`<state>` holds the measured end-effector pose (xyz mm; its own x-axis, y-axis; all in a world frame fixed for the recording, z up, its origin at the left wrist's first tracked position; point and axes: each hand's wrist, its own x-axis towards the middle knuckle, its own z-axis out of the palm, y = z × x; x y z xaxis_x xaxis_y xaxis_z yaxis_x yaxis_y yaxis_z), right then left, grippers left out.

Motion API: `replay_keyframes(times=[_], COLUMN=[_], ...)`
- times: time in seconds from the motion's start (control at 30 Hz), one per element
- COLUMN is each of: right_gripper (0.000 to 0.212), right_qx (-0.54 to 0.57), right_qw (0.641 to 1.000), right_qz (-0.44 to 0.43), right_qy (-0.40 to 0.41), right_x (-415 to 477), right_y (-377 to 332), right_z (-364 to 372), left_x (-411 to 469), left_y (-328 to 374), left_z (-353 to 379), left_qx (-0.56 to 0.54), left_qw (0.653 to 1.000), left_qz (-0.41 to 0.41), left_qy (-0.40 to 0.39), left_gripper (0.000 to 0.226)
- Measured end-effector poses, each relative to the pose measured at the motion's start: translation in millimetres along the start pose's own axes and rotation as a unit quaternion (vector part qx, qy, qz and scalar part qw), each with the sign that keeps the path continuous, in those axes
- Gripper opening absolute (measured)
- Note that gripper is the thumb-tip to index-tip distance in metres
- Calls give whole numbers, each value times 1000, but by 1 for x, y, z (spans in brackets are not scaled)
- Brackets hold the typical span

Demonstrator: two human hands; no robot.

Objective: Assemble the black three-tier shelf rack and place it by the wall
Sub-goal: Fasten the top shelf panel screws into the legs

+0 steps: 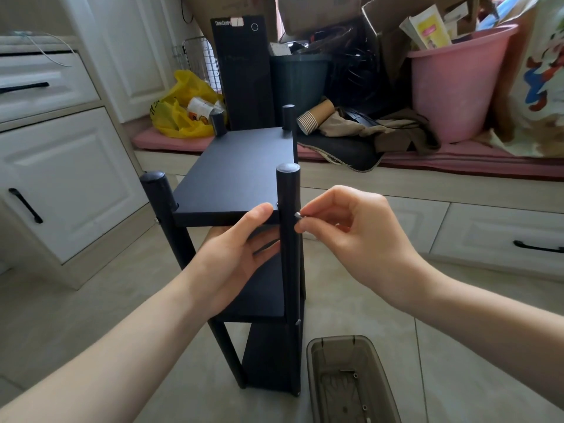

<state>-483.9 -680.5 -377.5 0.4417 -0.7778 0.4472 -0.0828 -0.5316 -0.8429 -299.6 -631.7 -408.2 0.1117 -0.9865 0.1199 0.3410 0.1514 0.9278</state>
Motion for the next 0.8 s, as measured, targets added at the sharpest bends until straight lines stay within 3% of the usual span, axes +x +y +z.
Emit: replay_keyframes(times=[0.17,0.33,0.5,0.8], right_gripper=[13,3,8,10], right_qx=[13,149,88,19], right_qw=[1000,981,995,1000], right_qz=[11,121,49,-10], right_qy=[-1,-37,-21,-14], right_x=[3,2,4,6], right_y=[0,3,3,6], right_z=[1,-1,-2,-1], left_x=[0,0,0,0], left_y=[0,0,-2,-4], left_z=[1,1,0,3], left_qx=[9,16,25,30], left_qw=[1000,1000,1000,999], left_qz=[-2,0,6,11], left_qy=[-2,-5,-10,5], left_gripper=[49,57,43,58])
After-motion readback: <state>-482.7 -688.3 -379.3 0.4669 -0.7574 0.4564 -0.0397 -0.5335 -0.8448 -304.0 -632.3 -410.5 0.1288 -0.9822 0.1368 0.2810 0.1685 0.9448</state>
